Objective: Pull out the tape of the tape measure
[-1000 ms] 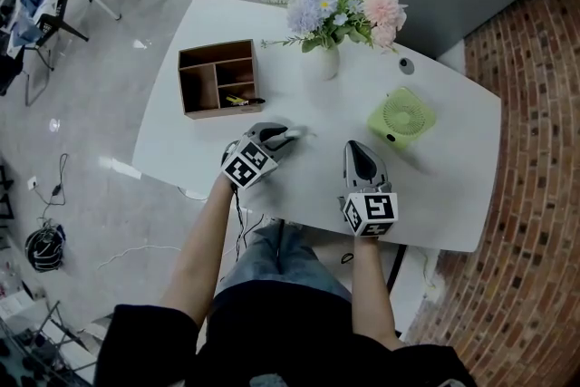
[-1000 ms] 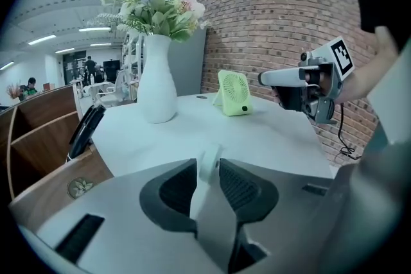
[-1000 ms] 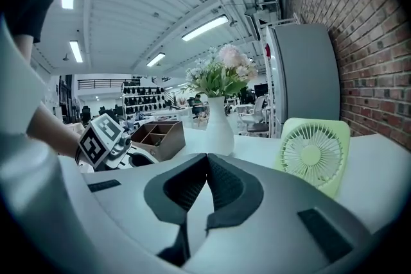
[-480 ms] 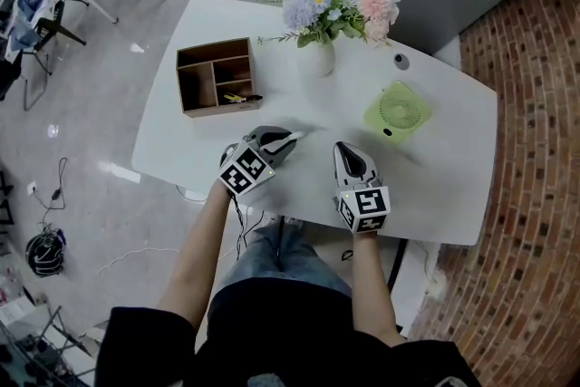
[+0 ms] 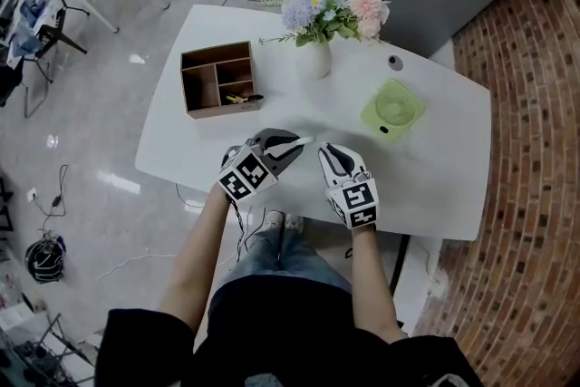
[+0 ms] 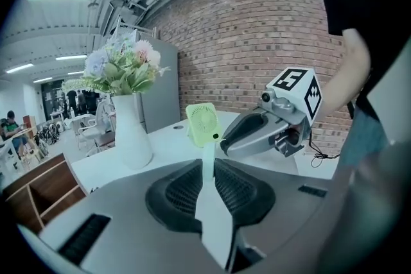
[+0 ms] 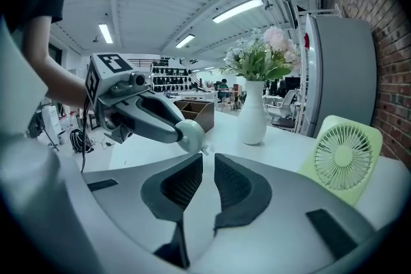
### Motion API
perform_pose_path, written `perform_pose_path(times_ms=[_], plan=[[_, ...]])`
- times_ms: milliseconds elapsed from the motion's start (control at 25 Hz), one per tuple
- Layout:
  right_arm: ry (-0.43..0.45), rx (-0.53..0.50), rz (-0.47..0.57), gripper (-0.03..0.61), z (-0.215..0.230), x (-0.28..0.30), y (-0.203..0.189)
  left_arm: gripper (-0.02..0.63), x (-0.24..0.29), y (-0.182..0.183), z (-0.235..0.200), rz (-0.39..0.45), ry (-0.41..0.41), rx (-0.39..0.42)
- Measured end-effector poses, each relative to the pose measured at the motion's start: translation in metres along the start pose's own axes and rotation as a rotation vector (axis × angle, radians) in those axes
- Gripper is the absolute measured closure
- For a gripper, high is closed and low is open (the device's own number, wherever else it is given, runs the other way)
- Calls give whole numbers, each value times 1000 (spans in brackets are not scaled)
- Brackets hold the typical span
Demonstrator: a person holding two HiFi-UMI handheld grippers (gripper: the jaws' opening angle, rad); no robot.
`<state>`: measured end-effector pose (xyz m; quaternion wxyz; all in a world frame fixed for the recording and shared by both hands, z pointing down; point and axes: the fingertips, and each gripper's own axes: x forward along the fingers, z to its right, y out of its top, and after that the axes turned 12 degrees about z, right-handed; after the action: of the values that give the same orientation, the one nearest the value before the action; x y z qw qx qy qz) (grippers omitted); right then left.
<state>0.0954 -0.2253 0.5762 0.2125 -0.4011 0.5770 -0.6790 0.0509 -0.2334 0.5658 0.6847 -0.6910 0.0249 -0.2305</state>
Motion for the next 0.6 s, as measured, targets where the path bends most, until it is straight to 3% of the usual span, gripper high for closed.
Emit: perform_pose_path(times_ms=[360,600], plan=[[38,-109,-14,537,-9,4,11,543,-7,21,12,42,-57,39],[47,-194,-24,546,-16,4,14,543,-12,21,15,23,-70,36]])
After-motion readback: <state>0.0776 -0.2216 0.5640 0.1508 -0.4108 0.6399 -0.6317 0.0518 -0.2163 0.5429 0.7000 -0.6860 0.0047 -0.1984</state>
